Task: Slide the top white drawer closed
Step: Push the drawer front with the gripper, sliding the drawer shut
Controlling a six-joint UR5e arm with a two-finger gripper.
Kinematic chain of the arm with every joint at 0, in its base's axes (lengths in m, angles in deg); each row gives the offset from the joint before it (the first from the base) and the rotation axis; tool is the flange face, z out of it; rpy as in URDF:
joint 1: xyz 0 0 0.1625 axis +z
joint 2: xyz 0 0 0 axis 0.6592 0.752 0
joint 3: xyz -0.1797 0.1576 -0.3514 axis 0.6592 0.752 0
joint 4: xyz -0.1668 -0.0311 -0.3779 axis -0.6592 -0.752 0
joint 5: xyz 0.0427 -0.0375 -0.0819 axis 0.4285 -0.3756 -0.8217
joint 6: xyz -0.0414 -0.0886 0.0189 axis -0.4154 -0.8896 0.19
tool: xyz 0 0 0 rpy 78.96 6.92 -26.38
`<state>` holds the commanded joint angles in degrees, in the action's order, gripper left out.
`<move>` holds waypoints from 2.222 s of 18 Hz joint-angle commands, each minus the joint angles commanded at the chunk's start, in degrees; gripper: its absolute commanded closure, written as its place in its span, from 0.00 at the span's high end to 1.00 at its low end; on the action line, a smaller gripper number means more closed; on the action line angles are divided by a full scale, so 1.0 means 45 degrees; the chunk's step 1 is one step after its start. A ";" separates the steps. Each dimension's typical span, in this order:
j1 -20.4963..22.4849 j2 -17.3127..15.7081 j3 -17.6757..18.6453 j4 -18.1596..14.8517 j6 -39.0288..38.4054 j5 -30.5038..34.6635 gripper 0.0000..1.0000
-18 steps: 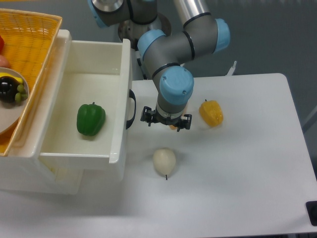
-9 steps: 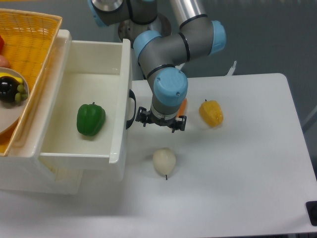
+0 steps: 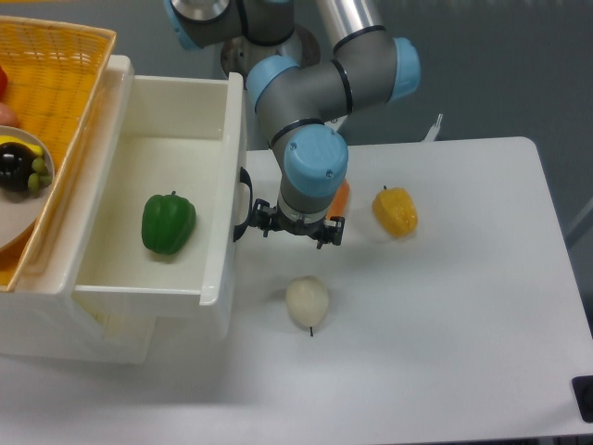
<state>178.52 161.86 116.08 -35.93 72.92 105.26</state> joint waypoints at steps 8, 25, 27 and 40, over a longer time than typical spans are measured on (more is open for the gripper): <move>-0.0234 -0.0020 0.0000 0.0000 -0.0020 -0.0039 1.00; -0.0624 -0.0059 -0.0176 0.0000 -0.0781 -0.0469 1.00; -0.0684 -0.0059 -0.0137 -0.0020 -0.0801 -0.0449 1.00; -0.1074 -0.0391 -0.0078 -0.0566 -0.0840 -0.0449 1.00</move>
<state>173.69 160.11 115.73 -38.48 69.14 103.24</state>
